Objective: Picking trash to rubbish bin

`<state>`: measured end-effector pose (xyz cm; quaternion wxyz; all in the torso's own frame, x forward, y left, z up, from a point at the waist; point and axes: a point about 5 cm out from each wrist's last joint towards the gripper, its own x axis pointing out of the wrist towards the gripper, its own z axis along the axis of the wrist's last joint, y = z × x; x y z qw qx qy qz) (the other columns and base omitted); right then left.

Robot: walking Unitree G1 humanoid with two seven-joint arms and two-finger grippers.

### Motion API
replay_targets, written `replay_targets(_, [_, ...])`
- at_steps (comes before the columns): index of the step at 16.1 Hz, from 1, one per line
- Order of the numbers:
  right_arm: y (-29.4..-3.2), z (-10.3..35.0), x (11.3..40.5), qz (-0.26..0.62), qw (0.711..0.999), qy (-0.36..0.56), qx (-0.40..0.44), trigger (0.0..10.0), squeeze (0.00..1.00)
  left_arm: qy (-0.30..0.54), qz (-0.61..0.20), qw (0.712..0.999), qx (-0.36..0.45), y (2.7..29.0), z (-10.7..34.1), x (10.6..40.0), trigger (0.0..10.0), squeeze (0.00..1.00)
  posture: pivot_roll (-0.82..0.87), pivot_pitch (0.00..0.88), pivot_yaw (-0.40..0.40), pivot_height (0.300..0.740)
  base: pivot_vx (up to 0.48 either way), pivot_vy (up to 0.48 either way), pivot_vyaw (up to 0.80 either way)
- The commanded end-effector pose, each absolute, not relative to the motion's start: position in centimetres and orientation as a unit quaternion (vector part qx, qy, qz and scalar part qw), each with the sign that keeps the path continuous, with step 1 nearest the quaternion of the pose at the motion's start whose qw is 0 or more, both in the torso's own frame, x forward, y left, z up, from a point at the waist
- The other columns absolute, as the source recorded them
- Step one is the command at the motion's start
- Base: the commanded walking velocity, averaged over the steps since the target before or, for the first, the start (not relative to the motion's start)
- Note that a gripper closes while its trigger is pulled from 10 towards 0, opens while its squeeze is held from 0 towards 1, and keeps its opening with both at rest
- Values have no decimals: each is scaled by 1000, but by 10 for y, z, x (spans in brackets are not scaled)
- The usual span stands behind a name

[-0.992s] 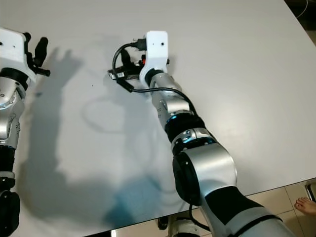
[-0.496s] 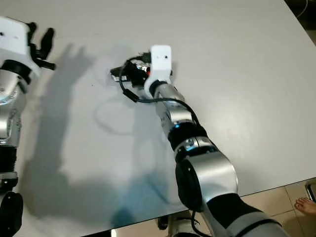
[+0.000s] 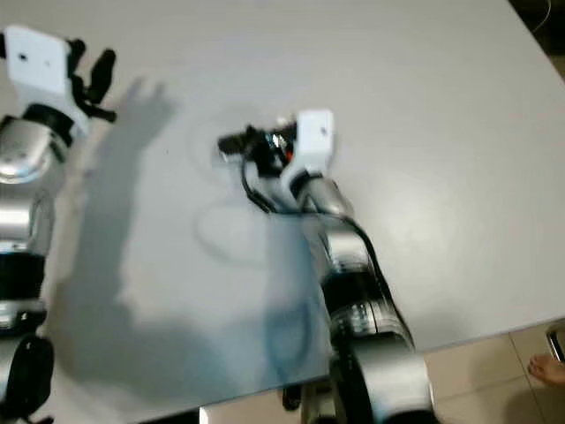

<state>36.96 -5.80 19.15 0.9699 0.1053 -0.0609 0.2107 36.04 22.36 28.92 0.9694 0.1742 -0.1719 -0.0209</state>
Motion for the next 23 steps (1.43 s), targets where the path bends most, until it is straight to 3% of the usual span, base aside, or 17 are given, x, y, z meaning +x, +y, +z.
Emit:
replay_targets(1, [-62, 185, 362, 204, 972, -40, 109, 10000, 0, -180, -31, 968, 174, 218, 291, 362, 10000, 0, -5, 255, -77, 740, 0, 0, 0])
replay_targets(6, [-64, 207, 315, 205, 968, -53, 131, 10000, 0, -192, -48, 967, 158, 203, 293, 373, 10000, 0, -64, 213, -60, 740, 0, 0, 0])
replay_targets(12, [-65, 222, 293, 195, 967, -52, 155, 10000, 0, -203, -48, 967, 144, 198, 293, 378, 10000, 0, -72, 179, -62, 740, 0, 0, 0])
replay_targets(14, [-72, 230, 299, 183, 969, -64, 152, 10000, 0, -204, -45, 968, 142, 200, 292, 377, 10000, 0, -62, 176, -65, 740, 0, 0, 0])
replay_targets(17, [-95, 234, 337, 157, 979, -57, 118, 10000, 0, -206, -43, 968, 138, 200, 288, 372, 10000, 0, -30, 188, -97, 740, 0, 0, 0])
replay_targets(23, [-94, 223, 401, 124, 990, 0, 70, 10000, 0, -197, -27, 970, 136, 207, 279, 359, 10000, 0, 16, 236, -140, 740, 0, 0, 0])
